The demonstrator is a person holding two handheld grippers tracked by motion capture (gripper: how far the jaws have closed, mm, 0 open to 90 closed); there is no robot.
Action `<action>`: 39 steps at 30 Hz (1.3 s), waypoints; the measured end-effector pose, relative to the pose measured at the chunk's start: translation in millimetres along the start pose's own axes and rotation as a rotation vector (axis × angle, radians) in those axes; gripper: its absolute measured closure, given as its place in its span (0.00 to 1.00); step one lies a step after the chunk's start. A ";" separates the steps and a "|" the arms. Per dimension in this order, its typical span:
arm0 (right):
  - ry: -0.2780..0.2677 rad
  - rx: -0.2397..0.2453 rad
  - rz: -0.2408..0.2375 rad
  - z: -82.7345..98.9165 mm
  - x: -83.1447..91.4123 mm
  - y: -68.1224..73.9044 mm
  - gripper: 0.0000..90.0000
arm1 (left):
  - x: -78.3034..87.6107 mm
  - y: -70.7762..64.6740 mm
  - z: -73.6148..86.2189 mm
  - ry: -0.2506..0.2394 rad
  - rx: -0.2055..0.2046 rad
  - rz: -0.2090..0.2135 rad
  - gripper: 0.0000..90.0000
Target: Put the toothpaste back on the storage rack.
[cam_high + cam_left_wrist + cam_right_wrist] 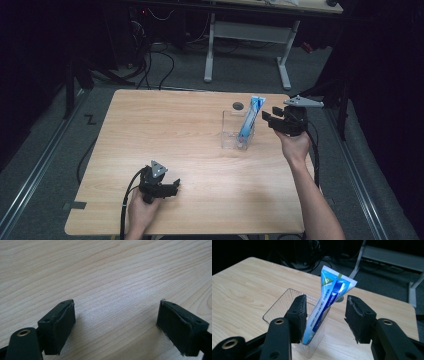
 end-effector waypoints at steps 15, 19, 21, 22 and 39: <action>-0.006 -0.049 0.006 20.8 18.8 -19.0 0.57 | 0.0 0.0 0.0 0.000 -0.001 0.000 0.17; -0.010 -0.062 0.008 26.5 24.5 -25.1 0.57 | 0.0 0.0 0.0 0.000 0.000 0.000 0.17; -0.009 -0.068 0.007 29.5 27.0 -26.8 0.57 | 0.0 0.0 0.0 0.000 0.000 0.000 0.17; -0.010 -0.068 0.007 30.9 28.0 -27.8 0.57 | 0.0 0.0 0.0 0.000 0.000 0.000 0.17; -0.048 -0.127 -0.021 57.7 50.5 -37.0 0.55 | 0.0 0.2 -0.1 0.000 0.001 -0.001 0.17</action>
Point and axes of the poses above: each handheld gripper's, and its own axes: x roughly backward along the jaws, z roughly out of its underside, y roughly to its left, the point moved 5 cm from there along -x, roughly forward along the jaws, and after that the axes turned 8 degrees about -x, right-handed, at the moved point
